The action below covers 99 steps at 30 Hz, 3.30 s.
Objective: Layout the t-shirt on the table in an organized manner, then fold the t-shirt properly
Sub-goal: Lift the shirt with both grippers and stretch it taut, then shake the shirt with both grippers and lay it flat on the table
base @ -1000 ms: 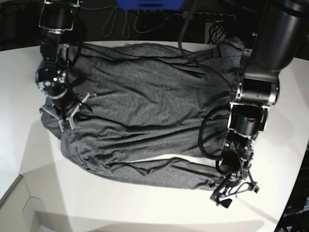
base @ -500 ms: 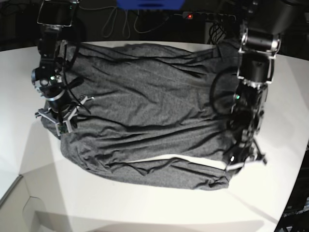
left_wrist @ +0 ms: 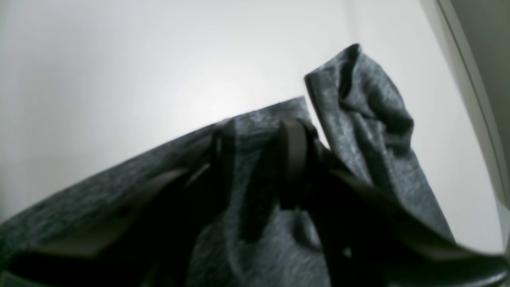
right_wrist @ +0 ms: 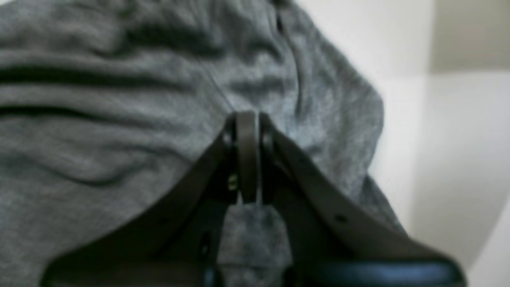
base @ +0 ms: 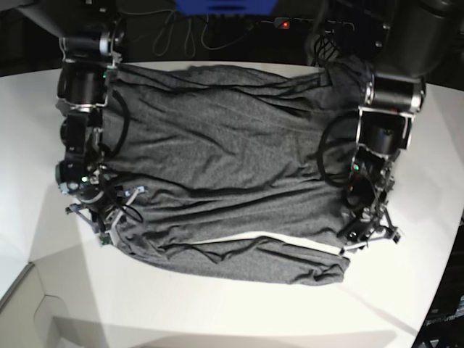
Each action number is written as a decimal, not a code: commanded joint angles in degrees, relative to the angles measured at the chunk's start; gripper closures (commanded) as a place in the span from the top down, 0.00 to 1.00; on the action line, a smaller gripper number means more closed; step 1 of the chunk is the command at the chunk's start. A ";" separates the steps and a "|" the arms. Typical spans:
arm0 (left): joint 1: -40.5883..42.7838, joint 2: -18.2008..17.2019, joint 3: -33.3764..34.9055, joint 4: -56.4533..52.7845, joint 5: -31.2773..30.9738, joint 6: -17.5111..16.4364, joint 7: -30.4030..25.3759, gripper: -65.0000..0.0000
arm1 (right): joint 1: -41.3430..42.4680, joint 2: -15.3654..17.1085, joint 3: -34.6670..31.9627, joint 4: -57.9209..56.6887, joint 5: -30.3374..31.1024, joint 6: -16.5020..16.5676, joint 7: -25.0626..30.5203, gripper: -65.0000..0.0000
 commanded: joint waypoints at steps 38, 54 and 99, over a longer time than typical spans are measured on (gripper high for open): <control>3.14 1.35 4.17 9.88 5.98 0.76 3.33 0.01 | -10.55 3.02 3.85 26.02 0.40 -0.09 -4.61 0.00; -9.26 2.32 4.17 -11.93 20.49 0.58 -7.66 0.00 | -17.93 0.73 7.98 20.48 0.40 0.00 -3.91 0.00; -10.49 2.67 0.74 -13.77 27.96 0.58 -8.98 0.00 | -29.18 -5.78 18.62 46.15 0.40 0.00 -0.39 0.00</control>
